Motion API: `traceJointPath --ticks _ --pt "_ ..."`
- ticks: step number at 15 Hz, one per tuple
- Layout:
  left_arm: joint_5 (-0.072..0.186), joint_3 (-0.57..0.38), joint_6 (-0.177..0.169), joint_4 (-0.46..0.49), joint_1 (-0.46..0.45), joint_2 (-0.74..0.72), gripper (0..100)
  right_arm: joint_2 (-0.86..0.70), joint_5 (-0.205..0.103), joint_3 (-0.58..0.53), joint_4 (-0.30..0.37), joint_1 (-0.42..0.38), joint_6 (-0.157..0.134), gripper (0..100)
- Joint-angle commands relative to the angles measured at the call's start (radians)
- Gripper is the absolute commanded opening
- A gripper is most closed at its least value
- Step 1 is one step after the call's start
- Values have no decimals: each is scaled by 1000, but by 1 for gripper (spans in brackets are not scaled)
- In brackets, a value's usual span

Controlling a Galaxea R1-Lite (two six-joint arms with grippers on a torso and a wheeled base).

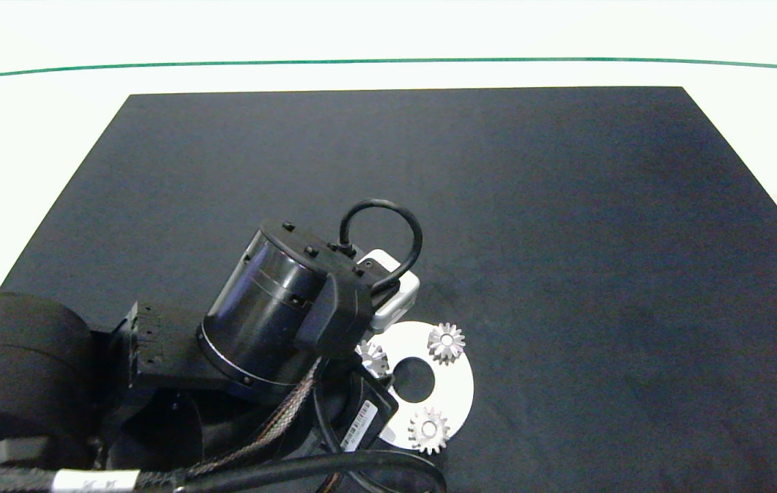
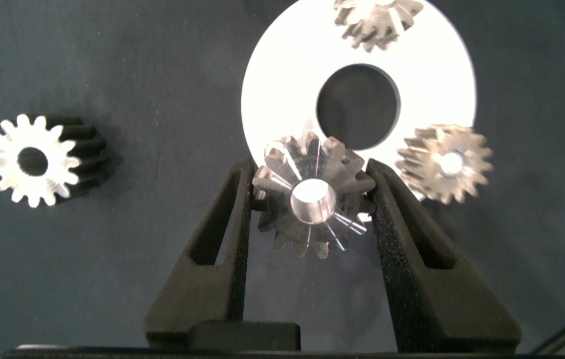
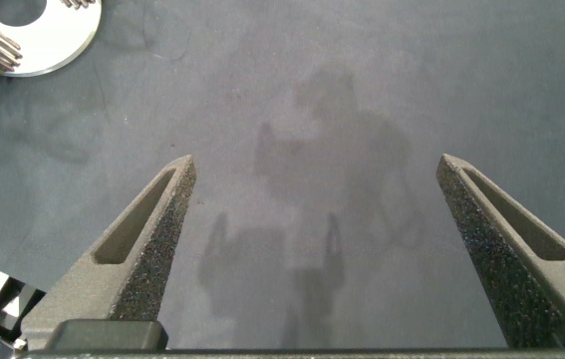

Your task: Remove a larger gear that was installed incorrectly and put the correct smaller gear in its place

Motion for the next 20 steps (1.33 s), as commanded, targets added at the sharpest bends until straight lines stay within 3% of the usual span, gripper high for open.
traceJointPath --ticks 1,7,20 --pt "3 -23 0 -1 45 46 25 1 1 0 2 1 -2 100" --pt "5 -23 5 -16 83 64 25 -1 4 2 2 1 -2 100" --pt "8 -14 3 -17 76 85 25 1 4 2 0 2 -2 100"
